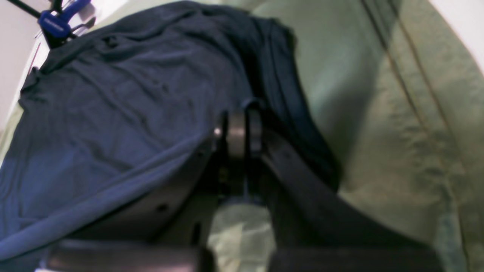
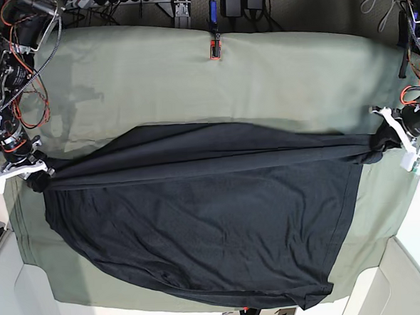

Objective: Fold the T-shirt properly
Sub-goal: 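Lift the shirt with both grippers and drag it toward the robot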

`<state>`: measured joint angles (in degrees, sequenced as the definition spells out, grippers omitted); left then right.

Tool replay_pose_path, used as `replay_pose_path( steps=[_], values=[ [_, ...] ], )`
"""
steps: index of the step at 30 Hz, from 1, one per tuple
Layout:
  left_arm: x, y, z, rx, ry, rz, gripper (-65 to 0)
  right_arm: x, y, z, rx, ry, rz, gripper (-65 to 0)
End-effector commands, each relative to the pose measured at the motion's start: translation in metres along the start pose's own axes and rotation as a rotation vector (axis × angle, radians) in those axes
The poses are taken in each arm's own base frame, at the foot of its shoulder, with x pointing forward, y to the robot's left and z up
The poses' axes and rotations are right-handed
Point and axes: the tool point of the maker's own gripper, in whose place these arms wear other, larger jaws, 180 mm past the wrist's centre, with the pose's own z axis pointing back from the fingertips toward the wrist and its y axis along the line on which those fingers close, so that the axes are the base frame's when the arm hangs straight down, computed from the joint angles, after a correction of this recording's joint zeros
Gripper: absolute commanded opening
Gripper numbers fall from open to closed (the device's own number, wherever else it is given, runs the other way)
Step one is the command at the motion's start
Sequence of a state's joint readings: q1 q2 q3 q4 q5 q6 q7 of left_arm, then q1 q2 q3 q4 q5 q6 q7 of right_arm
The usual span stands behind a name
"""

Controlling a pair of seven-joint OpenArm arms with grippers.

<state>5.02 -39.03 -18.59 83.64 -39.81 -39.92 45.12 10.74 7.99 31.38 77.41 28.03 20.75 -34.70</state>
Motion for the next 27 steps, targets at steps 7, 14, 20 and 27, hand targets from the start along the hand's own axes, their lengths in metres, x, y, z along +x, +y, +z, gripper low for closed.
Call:
replay_pose_path(
  steps=[7,14,20,27],
  values=[
    [0.038,0.032,-0.02,0.05,-0.068,-0.007,-65.0,0.023,0.002,-0.023,0.01,-0.03,-0.03,-65.0],
    [0.064,0.046,-0.048,0.036,-0.091,0.043,-65.0,0.035,0.001,-0.036,-0.014,-0.052,-0.014,-65.0],
    [0.078,0.051,-0.068,0.048,-0.072,-0.022,-65.0,0.043,-0.006,-0.045,-0.041,-0.039,0.0,-65.0],
    [0.089,0.052,-0.085,0.035,-0.092,0.007,-65.0,0.045,-0.02,-0.057,-0.08,-0.018,0.013,-65.0]
  ],
)
